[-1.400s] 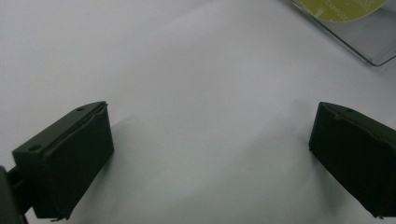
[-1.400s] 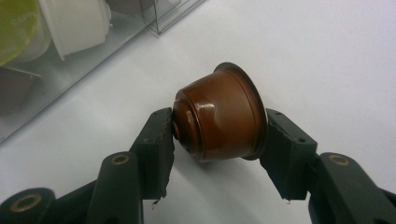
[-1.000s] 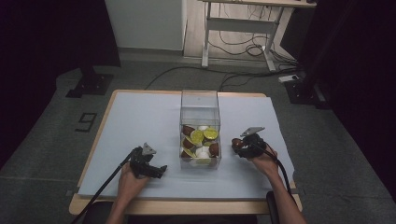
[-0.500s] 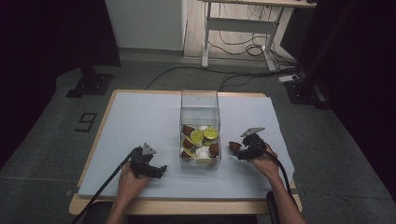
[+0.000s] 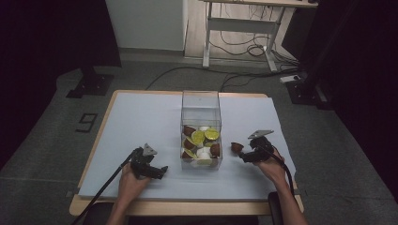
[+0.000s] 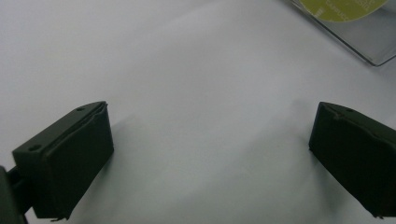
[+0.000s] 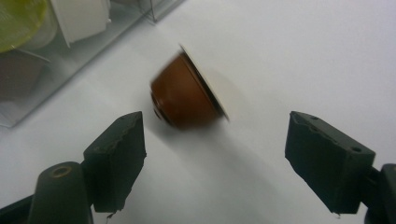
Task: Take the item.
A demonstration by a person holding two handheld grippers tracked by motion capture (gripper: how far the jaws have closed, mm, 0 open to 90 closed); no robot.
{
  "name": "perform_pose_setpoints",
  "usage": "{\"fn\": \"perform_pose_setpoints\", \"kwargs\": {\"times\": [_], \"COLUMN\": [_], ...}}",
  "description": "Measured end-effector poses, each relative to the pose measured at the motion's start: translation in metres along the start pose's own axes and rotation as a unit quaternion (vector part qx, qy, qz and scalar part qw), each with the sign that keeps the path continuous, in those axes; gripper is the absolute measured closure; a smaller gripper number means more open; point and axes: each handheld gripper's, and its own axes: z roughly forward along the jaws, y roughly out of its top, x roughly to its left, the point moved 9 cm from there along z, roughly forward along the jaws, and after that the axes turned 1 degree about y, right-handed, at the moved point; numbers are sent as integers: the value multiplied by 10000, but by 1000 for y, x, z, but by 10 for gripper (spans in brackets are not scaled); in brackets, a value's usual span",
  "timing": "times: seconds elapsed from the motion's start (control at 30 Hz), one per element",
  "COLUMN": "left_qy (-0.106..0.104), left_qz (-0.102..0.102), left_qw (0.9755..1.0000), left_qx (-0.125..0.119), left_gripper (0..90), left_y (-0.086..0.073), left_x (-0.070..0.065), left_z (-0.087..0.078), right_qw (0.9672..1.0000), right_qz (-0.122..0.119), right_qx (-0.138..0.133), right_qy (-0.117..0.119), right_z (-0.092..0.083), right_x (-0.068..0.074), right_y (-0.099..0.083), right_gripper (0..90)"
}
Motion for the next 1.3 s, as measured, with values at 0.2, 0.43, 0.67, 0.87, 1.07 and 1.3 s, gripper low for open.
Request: {"fn": "perform_pose_setpoints", "kwargs": {"times": [0.2,0.43,0.67,0.87,1.07,1.3], "left_qy": [1,3,2,1,2,4], "left_qz": [1,-3,-4,-1,2,4], "left_qw": [10000,10000,10000,10000,10000,10000], "left_qx": [-1,-8,-5,1,-4,-5], "left_gripper": [0,0,0,0,0,0], "left_y": [0,0,0,0,0,0], "left_x": [0,0,0,0,0,0], "left_z": [0,0,0,0,0,0], "right_qw": [9998,9985,9980,9985,9988,9988], "right_qz": [150,236,439,463,488,478], "right_qx": [143,492,461,299,36,40], "right_qy": [2,26,-26,-20,-28,-21], "right_z": [2,11,16,16,15,15], "right_x": [-3,-3,-7,-7,-7,-7], "right_y": [-13,-31,-36,-37,-39,-39], "right_gripper": [145,92,0,0,0,0]}}
